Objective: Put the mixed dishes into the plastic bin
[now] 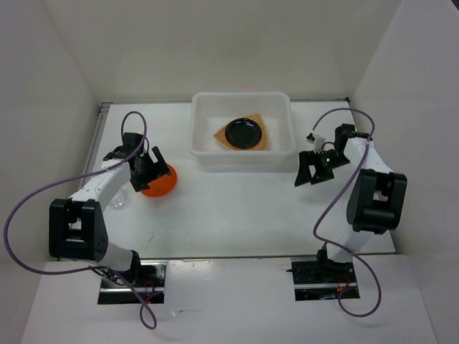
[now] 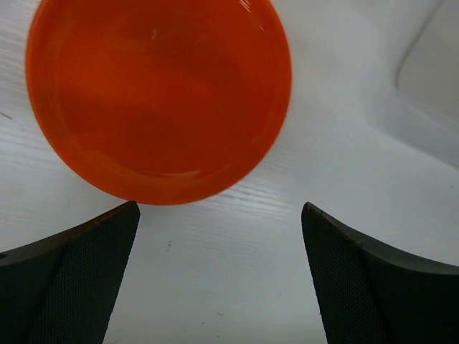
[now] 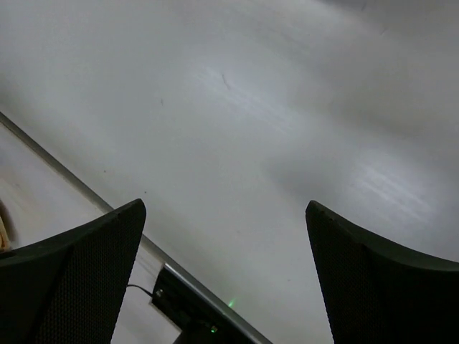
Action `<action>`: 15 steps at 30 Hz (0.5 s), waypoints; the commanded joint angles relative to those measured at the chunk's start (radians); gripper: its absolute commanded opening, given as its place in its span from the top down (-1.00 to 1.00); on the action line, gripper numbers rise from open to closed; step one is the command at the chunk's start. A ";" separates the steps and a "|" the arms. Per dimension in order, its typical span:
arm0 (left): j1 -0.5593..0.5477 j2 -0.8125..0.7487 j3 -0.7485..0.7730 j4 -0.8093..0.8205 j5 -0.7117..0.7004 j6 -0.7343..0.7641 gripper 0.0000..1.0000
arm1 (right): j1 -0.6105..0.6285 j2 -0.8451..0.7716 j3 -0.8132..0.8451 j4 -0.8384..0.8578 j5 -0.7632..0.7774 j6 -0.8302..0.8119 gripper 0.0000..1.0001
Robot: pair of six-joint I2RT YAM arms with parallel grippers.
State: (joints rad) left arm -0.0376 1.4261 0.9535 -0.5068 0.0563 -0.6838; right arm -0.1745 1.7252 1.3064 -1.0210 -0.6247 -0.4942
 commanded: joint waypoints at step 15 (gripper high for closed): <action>0.062 0.143 0.192 -0.104 -0.331 0.018 -1.00 | -0.092 -0.268 -0.220 0.259 -0.021 0.069 -0.96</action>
State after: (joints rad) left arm 0.0040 1.5372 1.1259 -0.5987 -0.2340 -0.6769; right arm -0.2611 1.4528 1.0916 -0.8196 -0.6186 -0.4358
